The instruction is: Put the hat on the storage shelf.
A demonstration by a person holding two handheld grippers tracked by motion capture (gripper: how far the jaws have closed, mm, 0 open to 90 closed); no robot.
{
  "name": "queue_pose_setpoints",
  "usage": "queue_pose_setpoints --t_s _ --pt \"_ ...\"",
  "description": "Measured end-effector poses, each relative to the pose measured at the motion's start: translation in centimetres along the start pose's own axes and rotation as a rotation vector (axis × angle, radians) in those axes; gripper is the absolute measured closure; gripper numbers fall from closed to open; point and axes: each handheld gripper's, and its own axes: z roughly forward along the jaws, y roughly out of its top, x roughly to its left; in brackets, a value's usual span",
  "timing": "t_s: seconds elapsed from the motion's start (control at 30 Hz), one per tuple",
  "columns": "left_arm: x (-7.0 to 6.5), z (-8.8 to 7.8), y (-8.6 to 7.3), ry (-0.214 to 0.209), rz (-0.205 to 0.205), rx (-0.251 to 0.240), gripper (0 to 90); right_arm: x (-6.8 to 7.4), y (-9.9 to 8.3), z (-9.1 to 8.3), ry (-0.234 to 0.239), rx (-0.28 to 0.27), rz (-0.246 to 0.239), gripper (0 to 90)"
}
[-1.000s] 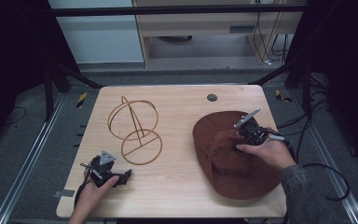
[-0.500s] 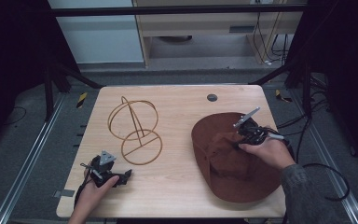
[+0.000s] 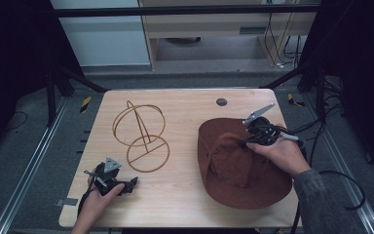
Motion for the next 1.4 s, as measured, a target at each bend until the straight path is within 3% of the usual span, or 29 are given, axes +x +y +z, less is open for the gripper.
queue_pose_setpoints --t_s 0.3,0.53,0.8,1.4 --pt "0.0 0.0 0.0 0.000 -0.001 -0.001 0.0 1.7 3.2 -2.3 -0.017 -0.109 -0.019 88.8" --pt "0.0 0.0 0.0 -0.001 0.003 -0.003 0.0 2.2 5.1 -3.9 -0.037 -0.170 -0.034 88.9" --pt "0.0 0.0 0.0 -0.002 0.002 -0.003 0.0 2.5 6.7 -5.1 -0.042 -0.205 -0.035 88.8" --pt "0.0 0.0 0.0 0.000 0.000 -0.002 0.0 3.4 8.9 -5.8 -0.038 -0.280 -0.025 88.6"
